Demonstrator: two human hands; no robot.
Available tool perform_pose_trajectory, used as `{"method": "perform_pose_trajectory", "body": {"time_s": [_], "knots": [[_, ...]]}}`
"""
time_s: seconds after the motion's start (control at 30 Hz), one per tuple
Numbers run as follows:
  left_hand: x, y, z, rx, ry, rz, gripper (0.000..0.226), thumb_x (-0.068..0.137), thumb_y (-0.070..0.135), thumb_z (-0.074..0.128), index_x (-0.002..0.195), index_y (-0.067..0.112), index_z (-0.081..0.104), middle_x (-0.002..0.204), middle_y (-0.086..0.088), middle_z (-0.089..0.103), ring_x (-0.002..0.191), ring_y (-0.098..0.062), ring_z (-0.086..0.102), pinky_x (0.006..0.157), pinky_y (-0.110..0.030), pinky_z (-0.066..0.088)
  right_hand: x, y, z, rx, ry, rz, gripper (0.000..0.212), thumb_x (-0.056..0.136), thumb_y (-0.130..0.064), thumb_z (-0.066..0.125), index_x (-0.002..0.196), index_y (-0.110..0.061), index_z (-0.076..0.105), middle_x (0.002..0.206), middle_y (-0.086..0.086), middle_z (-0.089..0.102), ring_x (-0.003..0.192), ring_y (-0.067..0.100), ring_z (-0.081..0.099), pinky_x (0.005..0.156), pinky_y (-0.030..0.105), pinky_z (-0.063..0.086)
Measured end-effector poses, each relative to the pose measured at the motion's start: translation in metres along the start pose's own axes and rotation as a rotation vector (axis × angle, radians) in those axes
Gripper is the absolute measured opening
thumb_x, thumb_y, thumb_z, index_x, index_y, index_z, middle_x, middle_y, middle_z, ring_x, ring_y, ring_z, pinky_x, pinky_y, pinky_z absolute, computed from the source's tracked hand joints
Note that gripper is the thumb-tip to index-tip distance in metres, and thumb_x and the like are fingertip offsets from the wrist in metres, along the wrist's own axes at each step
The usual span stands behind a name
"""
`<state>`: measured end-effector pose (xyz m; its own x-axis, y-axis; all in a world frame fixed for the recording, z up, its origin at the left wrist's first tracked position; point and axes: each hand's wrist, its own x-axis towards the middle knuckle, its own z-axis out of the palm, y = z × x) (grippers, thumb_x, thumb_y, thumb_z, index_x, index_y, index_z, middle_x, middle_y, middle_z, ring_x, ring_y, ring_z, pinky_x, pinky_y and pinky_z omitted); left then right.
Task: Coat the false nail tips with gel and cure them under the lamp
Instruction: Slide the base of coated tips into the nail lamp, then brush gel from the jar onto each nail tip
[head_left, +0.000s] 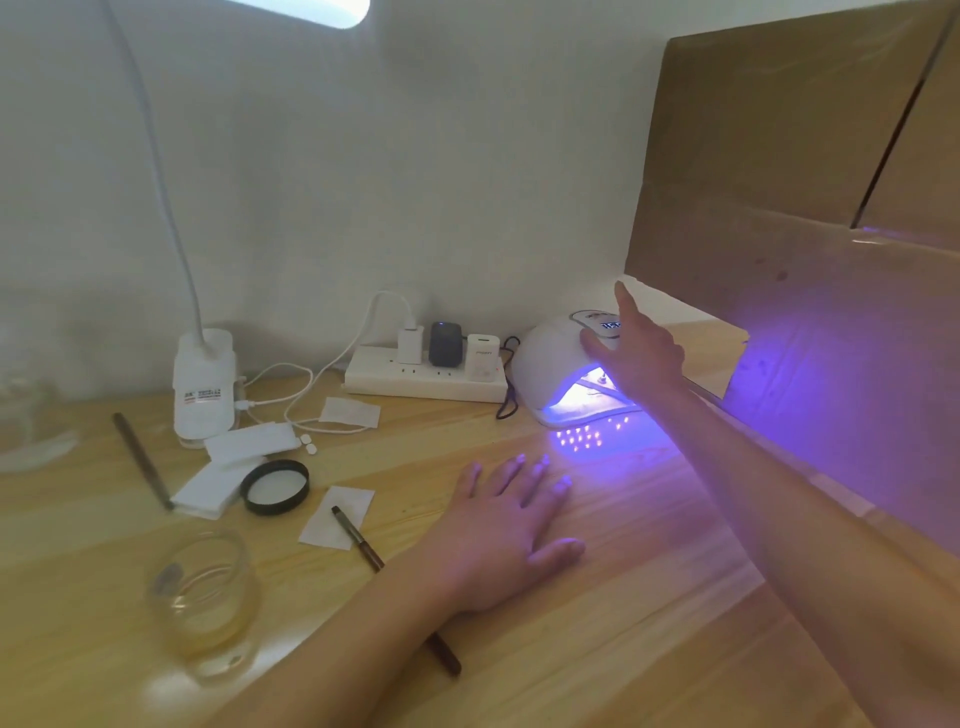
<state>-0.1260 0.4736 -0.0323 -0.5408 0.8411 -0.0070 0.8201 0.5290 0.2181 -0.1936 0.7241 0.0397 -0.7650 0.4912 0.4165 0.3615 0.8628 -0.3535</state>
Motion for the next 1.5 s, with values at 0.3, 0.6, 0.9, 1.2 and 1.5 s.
{"method": "perform_pose_trajectory", "body": {"time_s": [0.3, 0.6, 0.9, 1.2, 1.5], "knots": [[-0.033, 0.012, -0.057, -0.544, 0.235, -0.023, 0.034, 0.1, 0.016, 0.055, 0.133, 0.011, 0.058, 0.134, -0.003, 0.061, 0.125, -0.015, 0.054, 0.103, -0.026, 0.039, -0.095, -0.052, 0.002, 0.064, 0.312, -0.79, 0.017, 0.085, -0.015, 0.057, 0.103, -0.015, 0.058, 0.106, 0.01, 0.062, 0.1, 0.03, 0.052, 0.092, 0.047, 0.04], [-0.248, -0.003, -0.068, 0.095, 0.36, 0.163, 0.02, 0.098, 0.03, 0.053, 0.106, 0.029, 0.071, 0.095, 0.013, 0.065, 0.081, -0.009, 0.059, 0.064, -0.025, 0.049, -0.227, -0.152, -0.04, 0.388, -0.139, -1.353, 0.013, 0.094, -0.012, 0.049, 0.091, -0.017, 0.061, 0.074, -0.012, 0.048, 0.064, 0.007, 0.04, 0.053, 0.023, 0.039], [-0.41, -0.115, -0.056, 0.059, 0.543, -0.662, 0.022, 0.084, 0.034, 0.076, 0.084, 0.043, 0.056, 0.091, 0.024, 0.057, 0.089, -0.001, 0.054, 0.073, -0.032, 0.048, -0.309, -0.267, -0.013, 0.202, -0.618, -1.237, 0.042, 0.102, -0.038, 0.043, 0.142, -0.031, 0.034, 0.086, -0.016, 0.049, 0.077, 0.012, 0.054, 0.066, 0.028, 0.045], [-0.416, -0.183, -0.061, 0.066, 0.473, -0.965, 0.037, 0.083, 0.053, 0.067, 0.113, 0.033, 0.057, 0.105, 0.013, 0.051, 0.099, -0.011, 0.054, 0.087, -0.038, 0.042, -0.297, -0.34, 0.029, 0.172, -0.688, -0.978, 0.048, 0.095, -0.044, 0.059, 0.132, -0.015, 0.047, 0.094, -0.004, 0.052, 0.084, 0.017, 0.053, 0.068, 0.032, 0.041], [-0.417, -0.154, -0.058, -0.127, 0.484, -0.764, 0.028, 0.071, 0.044, 0.082, 0.089, 0.038, 0.061, 0.087, 0.017, 0.057, 0.067, -0.009, 0.054, 0.065, -0.024, 0.044, -0.309, -0.304, 0.009, 0.155, -0.652, -1.039, 0.029, 0.1, -0.044, 0.05, 0.118, -0.022, 0.044, 0.082, -0.009, 0.056, 0.071, 0.009, 0.055, 0.056, 0.026, 0.046]]}}
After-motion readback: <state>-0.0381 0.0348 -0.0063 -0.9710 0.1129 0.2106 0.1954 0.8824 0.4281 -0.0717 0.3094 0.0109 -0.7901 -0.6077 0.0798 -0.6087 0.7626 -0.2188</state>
